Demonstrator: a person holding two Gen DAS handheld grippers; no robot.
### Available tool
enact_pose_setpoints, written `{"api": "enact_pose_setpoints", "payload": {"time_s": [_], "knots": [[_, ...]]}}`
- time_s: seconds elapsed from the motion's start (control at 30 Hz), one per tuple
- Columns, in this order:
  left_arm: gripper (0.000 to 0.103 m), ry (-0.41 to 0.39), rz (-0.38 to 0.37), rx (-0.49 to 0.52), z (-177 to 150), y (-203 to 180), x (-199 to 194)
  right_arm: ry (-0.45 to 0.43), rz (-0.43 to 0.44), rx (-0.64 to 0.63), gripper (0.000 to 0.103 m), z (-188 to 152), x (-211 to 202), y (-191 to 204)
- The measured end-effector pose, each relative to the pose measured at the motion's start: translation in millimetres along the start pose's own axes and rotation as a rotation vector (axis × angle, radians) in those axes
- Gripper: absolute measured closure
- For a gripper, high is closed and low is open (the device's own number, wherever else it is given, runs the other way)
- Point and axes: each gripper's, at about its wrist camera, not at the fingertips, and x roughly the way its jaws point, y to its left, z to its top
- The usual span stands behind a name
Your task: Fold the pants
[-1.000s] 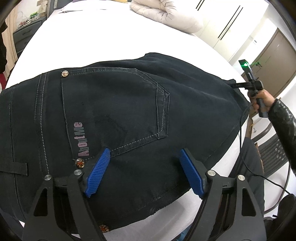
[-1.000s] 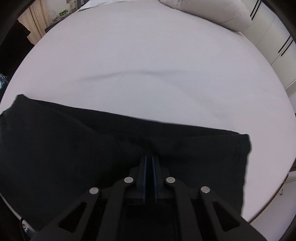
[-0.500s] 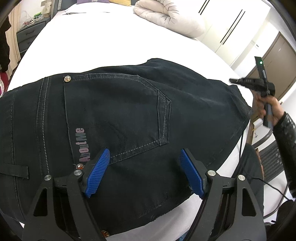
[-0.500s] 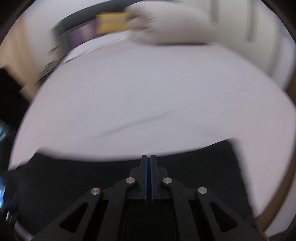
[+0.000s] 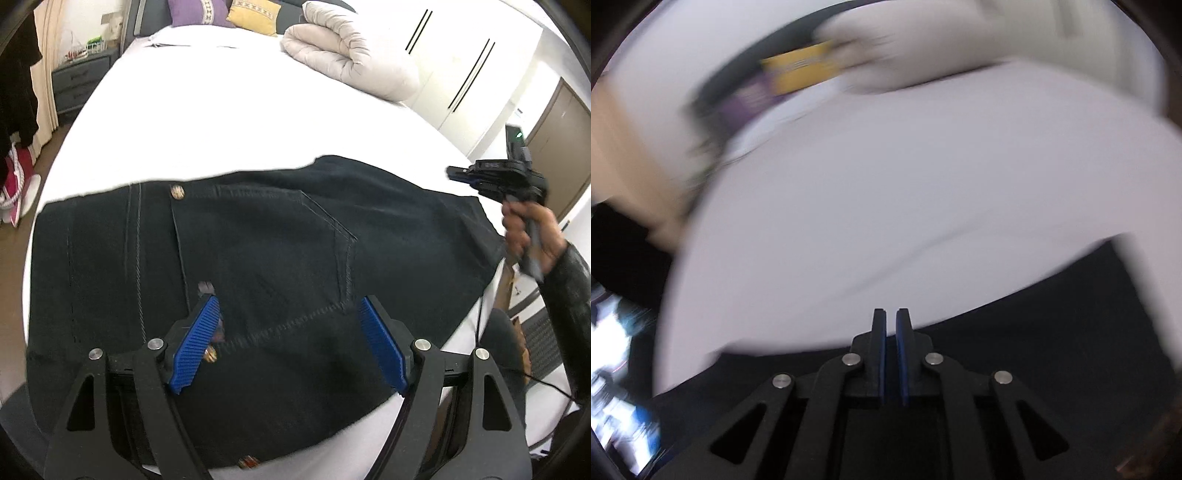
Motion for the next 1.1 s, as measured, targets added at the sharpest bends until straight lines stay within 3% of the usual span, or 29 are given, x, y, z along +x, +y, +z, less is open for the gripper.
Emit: {"api": "enact_pose_setpoints", "payload": {"time_s": [0.07, 0.13, 0.2, 0.23, 0.3, 0.37, 0.43, 0.5, 0.6, 0.63, 0.67, 0.73, 0.83, 0.9, 0.93, 0.97, 1.0, 1.03, 1.07, 1.1], "knots": [[0.025, -0.006, 0.01, -0.008, 6, 6, 3, 0.099, 0.141, -0.085, 0.092, -22, 30, 57], [0.025, -0.007, 0.034, -0.012, 11, 14, 7, 0.204, 0.25, -0.089, 0.091, -40, 68, 98], [0.027, 0.033, 0.076, -0.026, 9, 23, 17, 0.315, 0.306, -0.071, 0.084, -47, 115, 119], [0.028, 0.036, 0.069, -0.036, 8, 26, 17, 0.328, 0.285, -0.072, 0.083, -34, 136, 126], [0.028, 0.032, 0.072, -0.028, 4, 29, 13, 0.312, 0.294, 0.007, 0.103, -25, 150, 105], [0.028, 0.03, 0.085, -0.025, 0, 32, 10, 0.269, 0.315, 0.134, 0.103, -15, 142, 57], [0.028, 0.024, 0.077, -0.039, -4, 37, 9, 0.173, 0.23, 0.177, 0.103, -1, 121, 10], [0.028, 0.023, 0.085, -0.036, -2, 36, 6, 0.052, 0.046, 0.252, 0.103, 2, 74, -53], [0.028, 0.017, 0.12, -0.039, 6, 29, -2, -0.075, -0.15, 0.448, 0.101, -1, 11, -116], [0.028, 0.005, 0.111, -0.031, 10, 22, -4, -0.112, -0.134, 0.465, 0.094, -3, -8, -125], [0.028, -0.008, 0.094, -0.012, 14, 13, -6, -0.138, -0.087, 0.446, 0.094, -5, -28, -126], [0.027, -0.007, 0.052, 0.044, 24, -12, 1, -0.129, 0.029, 0.372, 0.089, -11, -47, -114], [0.028, 0.028, -0.022, 0.118, 37, -53, 27, -0.038, 0.228, 0.268, 0.058, -45, -30, -60], [0.027, 0.044, -0.054, 0.187, 40, -81, 44, 0.016, 0.262, 0.275, 0.056, -67, -8, -55], [0.027, 0.064, -0.054, 0.234, 39, -93, 55, 0.024, 0.253, 0.315, 0.057, -73, -2, -57], [0.027, 0.085, -0.051, 0.252, 36, -98, 63, 0.013, 0.262, 0.377, 0.079, -82, 4, -71], [0.028, 0.127, -0.046, 0.242, 31, -97, 75, -0.001, 0.278, 0.429, 0.094, -88, 7, -78], [0.028, 0.146, -0.048, 0.218, 29, -93, 80, -0.016, 0.29, 0.467, 0.103, -91, 6, -91], [0.028, 0.14, -0.062, 0.195, 27, -87, 81, -0.052, 0.304, 0.499, 0.103, -92, -2, -108], [0.028, 0.124, -0.073, 0.18, 24, -83, 78, -0.094, 0.262, 0.503, 0.103, -92, -15, -124]]}}
